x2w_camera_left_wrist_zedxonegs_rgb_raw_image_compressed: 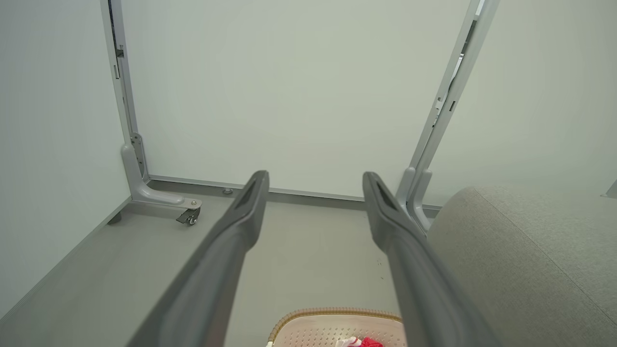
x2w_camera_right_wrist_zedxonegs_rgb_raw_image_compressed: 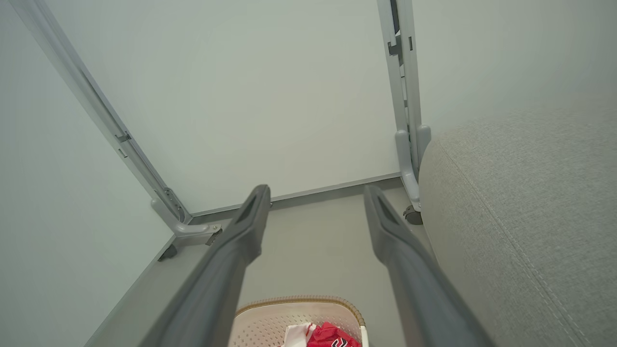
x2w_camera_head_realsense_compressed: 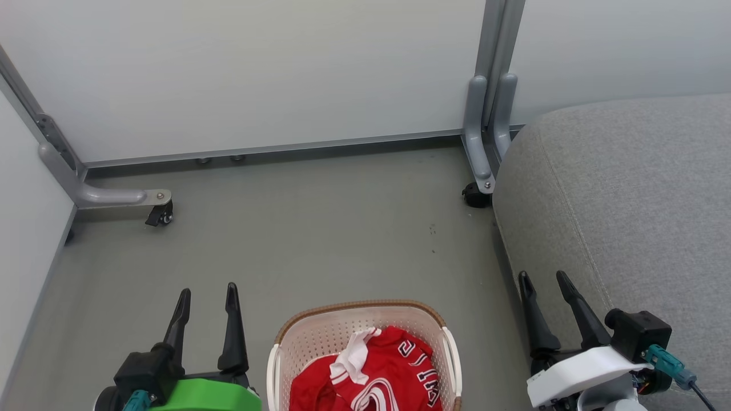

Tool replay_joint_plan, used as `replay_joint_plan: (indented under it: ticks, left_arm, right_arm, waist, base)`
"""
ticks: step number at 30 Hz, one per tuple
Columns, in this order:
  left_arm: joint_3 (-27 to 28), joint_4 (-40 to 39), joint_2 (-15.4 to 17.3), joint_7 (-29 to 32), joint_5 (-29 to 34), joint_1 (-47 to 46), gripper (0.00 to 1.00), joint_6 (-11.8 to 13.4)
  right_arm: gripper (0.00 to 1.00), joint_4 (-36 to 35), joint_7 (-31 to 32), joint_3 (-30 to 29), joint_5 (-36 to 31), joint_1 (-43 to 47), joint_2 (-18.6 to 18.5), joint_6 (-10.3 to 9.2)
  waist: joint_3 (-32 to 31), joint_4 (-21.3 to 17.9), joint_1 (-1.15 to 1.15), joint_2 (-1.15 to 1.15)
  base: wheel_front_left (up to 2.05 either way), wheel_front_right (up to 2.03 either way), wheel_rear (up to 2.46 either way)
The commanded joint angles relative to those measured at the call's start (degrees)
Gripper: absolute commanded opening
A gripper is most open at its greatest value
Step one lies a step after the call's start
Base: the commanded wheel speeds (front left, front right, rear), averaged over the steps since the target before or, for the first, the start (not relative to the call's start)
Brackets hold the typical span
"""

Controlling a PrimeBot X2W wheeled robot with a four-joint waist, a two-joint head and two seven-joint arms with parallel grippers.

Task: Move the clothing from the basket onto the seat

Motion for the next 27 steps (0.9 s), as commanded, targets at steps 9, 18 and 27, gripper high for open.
replay_joint_plan:
  ticks: [9, 18, 27]
  left_arm:
    - [1.1, 0.1, 0.4, -1.5, 4.0, 0.9, 1.00, 0.7]
    - [1.1, -0.2, 0.4, -2.4, 7.2, 1.4, 1.00, 0.8]
    - [0.6, -0.5, 0.5, -3.4, 10.6, 2.0, 1.00, 1.1]
  right_arm:
    - [1.00, -0.7, -1.5, 0.7, -5.1, 0.8, -0.3, 0.03]
    - [1.00, -0.9, -2.4, 1.3, -8.4, 1.2, -0.4, 0.03]
    - [1.00, -1.2, -3.3, 1.9, -11.8, 1.2, -0.4, 0.03]
  waist:
    - [-0.1, 0.2, 0.00, 0.00]
    - [-0.2, 0.5, 0.00, 0.00]
    - [0.0, 0.6, 0.00, 0.00]
  base:
    - [0.00, 0.00, 0.00]
    - [0.00, 0.00, 0.00]
    - [0.00, 0.00, 0.00]
